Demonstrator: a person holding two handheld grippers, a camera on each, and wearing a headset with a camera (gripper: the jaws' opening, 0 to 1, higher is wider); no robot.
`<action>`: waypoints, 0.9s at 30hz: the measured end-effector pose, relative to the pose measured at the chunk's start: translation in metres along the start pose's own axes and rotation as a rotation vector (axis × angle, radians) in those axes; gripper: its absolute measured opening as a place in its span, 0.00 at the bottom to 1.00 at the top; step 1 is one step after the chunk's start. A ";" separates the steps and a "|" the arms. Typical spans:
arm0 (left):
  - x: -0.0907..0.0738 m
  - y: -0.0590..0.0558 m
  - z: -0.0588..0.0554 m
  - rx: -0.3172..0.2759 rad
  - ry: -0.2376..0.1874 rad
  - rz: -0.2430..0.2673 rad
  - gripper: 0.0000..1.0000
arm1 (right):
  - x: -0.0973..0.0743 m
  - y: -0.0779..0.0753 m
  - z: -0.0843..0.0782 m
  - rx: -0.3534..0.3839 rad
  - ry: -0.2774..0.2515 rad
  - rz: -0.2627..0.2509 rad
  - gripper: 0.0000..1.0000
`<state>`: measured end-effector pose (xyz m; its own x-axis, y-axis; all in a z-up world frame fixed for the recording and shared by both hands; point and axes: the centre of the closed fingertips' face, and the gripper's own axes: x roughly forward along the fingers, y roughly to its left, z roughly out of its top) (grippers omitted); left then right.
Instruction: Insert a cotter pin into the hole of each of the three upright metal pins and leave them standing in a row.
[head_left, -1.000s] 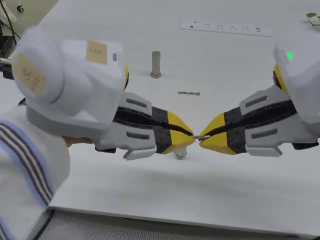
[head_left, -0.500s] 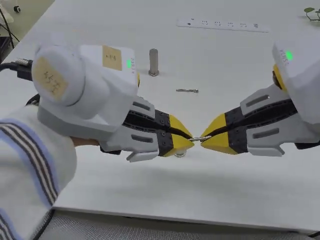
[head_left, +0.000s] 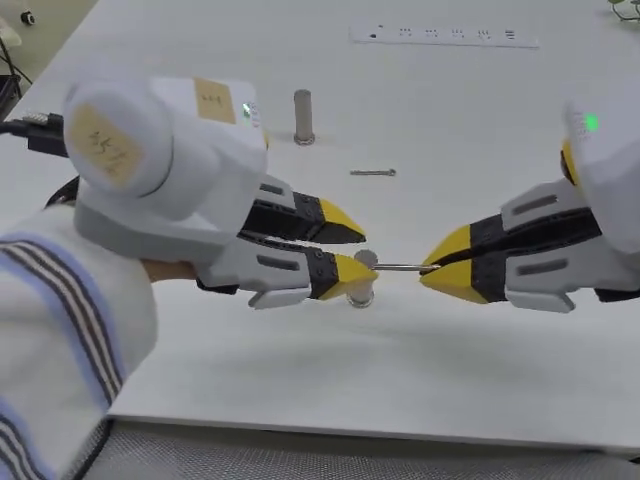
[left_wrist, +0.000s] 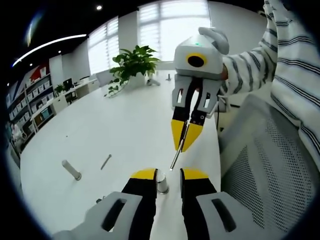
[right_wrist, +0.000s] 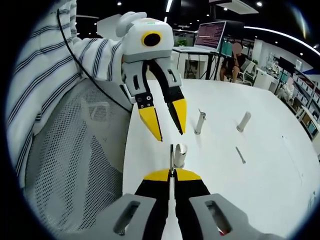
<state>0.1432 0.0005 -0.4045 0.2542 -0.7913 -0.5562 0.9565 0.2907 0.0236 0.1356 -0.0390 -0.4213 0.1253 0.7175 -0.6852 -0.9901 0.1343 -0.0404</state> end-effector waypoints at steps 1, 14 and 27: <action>0.001 0.000 -0.001 -0.001 0.004 -0.001 0.13 | 0.001 -0.001 -0.001 0.002 0.001 -0.003 0.00; 0.015 0.008 -0.017 -0.017 0.084 0.009 0.14 | 0.008 -0.013 -0.014 0.041 0.005 -0.026 0.00; 0.026 0.009 -0.019 -0.026 0.106 -0.005 0.10 | 0.012 -0.012 -0.016 0.059 -0.012 -0.007 0.00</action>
<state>0.1553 -0.0073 -0.4343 0.2320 -0.7315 -0.6412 0.9533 0.3019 0.0005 0.1481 -0.0427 -0.4406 0.1337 0.7244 -0.6763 -0.9838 0.1792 -0.0025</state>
